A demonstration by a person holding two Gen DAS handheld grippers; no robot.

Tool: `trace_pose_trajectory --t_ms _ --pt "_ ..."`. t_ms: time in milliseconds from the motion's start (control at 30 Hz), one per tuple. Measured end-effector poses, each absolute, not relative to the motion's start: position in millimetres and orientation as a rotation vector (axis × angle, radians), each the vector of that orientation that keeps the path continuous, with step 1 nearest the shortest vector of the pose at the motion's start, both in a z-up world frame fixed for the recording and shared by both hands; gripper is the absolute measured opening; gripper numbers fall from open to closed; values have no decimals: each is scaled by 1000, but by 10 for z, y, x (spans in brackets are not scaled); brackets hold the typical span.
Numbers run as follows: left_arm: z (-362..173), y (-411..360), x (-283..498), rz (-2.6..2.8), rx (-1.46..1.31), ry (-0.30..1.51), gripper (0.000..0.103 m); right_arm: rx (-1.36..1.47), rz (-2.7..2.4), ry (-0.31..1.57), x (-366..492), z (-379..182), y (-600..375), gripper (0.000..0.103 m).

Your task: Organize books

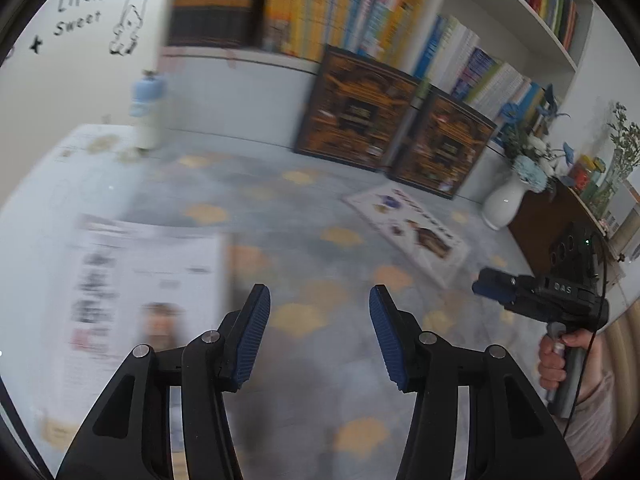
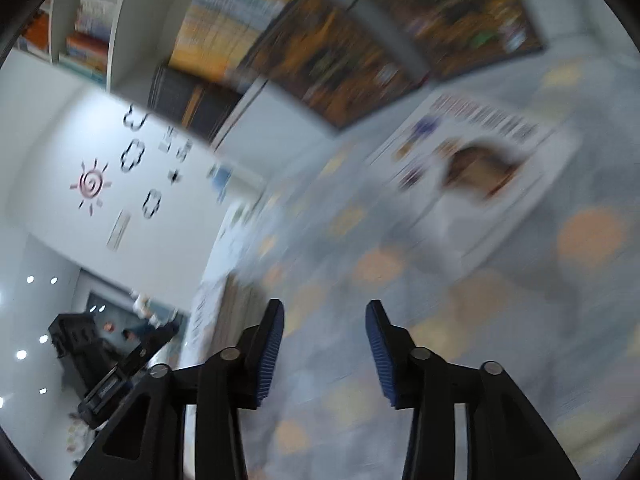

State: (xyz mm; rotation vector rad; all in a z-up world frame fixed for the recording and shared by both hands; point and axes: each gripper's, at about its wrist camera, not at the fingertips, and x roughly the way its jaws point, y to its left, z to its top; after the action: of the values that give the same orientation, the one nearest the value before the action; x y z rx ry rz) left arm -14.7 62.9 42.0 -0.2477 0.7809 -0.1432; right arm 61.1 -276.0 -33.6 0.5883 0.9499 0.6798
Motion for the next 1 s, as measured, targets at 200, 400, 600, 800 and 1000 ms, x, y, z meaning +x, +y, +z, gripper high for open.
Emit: trace_pose_trajectory --t_ms 200,400,600,800,1000 --pt "44 -76 274 -151 -317 812 49 507 538 828 1156 -597 -3500 47" --pt "-494 -621 863 -66 -306 870 49 407 530 771 1766 -722 -3602 47" --pt "-684 -998 1191 -98 -255 847 74 400 529 848 2348 -974 -3682 52" --pt "-663 -931 1186 -142 -285 816 74 498 742 865 2304 -1041 -3713 63" --pt "-622 -903 1261 -147 -258 830 61 344 882 908 2070 -981 -3295 68"
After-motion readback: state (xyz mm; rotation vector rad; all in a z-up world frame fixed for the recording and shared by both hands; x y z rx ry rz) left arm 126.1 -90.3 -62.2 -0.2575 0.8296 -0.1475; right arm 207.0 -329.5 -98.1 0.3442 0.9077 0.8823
